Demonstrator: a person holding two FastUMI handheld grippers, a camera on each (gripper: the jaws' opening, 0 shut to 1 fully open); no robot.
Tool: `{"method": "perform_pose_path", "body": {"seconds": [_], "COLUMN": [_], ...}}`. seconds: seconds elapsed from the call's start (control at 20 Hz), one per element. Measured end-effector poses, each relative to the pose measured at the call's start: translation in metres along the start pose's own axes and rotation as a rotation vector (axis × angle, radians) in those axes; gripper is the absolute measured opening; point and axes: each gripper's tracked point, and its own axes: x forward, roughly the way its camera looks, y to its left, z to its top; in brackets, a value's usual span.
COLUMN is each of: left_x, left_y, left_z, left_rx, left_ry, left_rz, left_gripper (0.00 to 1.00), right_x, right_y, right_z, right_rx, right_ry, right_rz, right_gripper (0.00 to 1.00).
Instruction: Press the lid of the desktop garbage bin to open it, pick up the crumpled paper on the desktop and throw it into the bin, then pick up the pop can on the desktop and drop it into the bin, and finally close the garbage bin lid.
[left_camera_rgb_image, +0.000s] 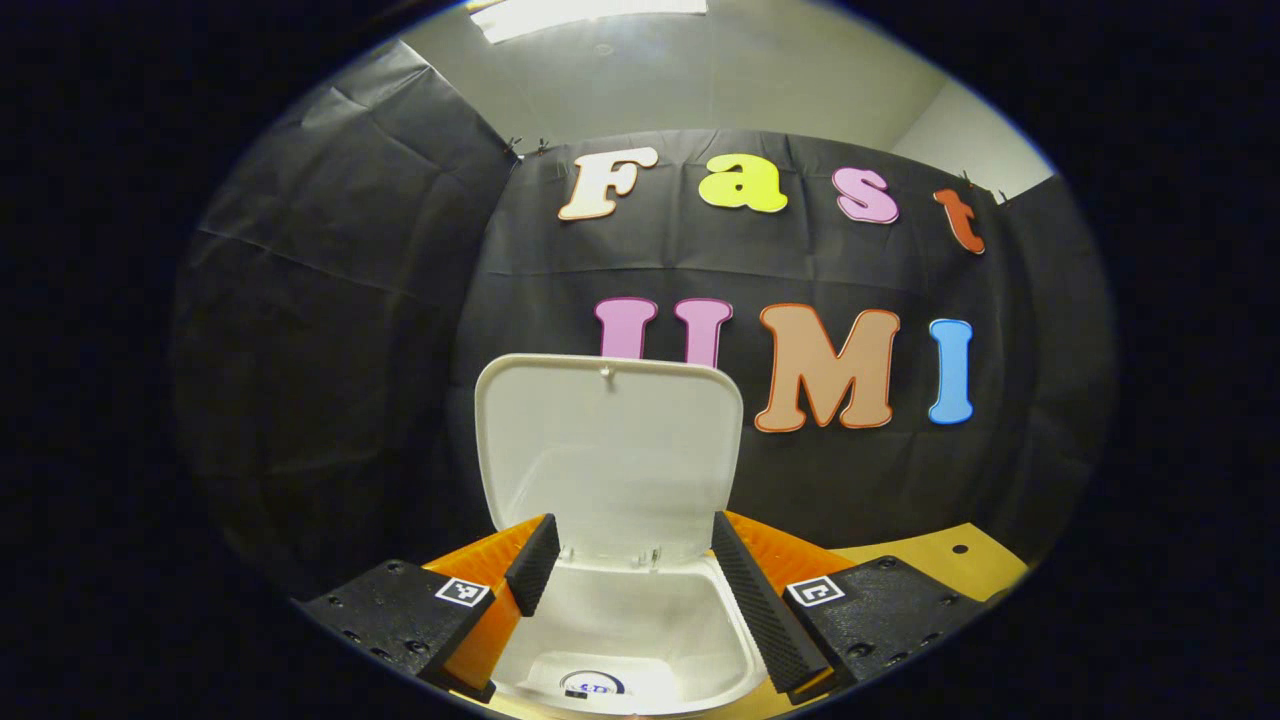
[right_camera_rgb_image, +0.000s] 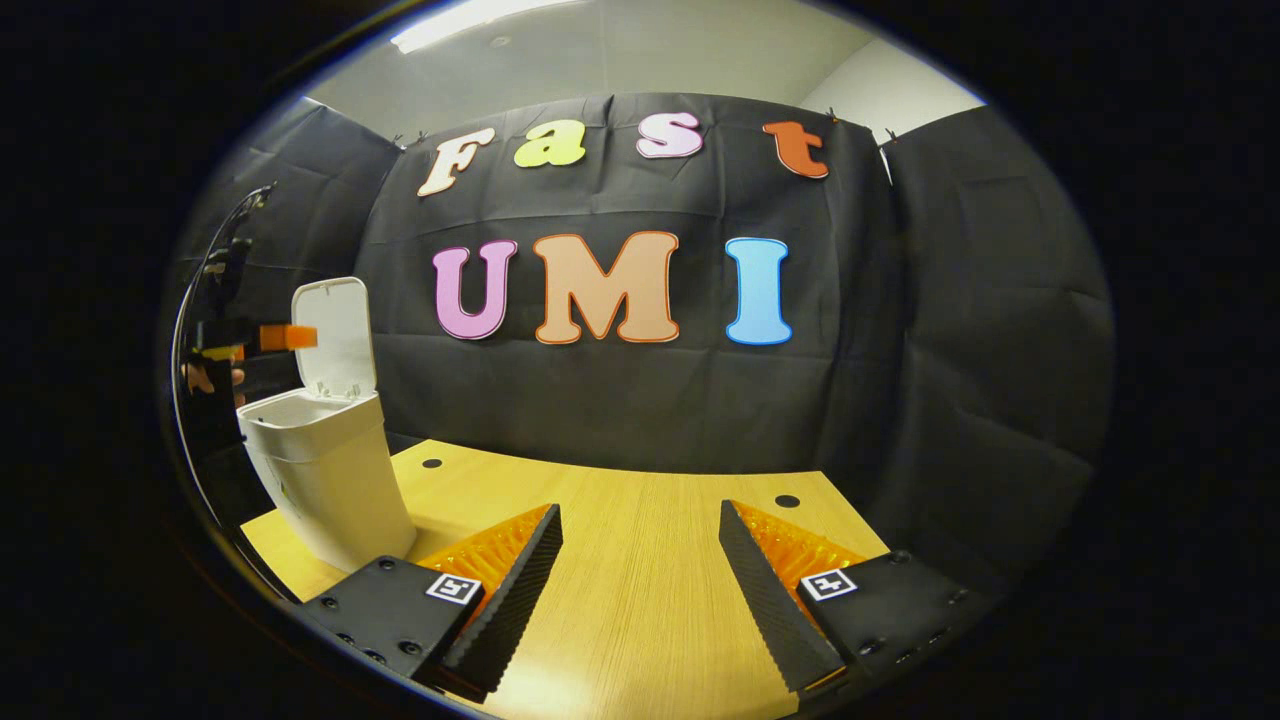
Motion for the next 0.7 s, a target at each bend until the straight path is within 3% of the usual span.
{"method": "perform_pose_path", "body": {"seconds": [0.2,0.4,0.7], "left_x": [0.024,0.053,0.103], "left_y": [-0.002,-0.004,0.004], "left_z": [0.066,0.117,0.083], "left_rx": [-0.020,0.027,0.015], "left_ry": [-0.079,-0.163,-0.016], "left_rz": [-0.034,-0.070,-0.060], "left_gripper": [0.92,0.91,0.90], "right_x": [-0.001,-0.006,-0.015], "right_y": [0.002,-0.003,-0.015], "right_z": [-0.002,-0.003,-0.010], "right_rx": [0.011,0.034,0.057], "right_ry": [-0.002,-0.007,-0.008], "right_rz": [-0.020,-0.057,-0.120], "right_gripper": [1.00,1.00,1.00]}}
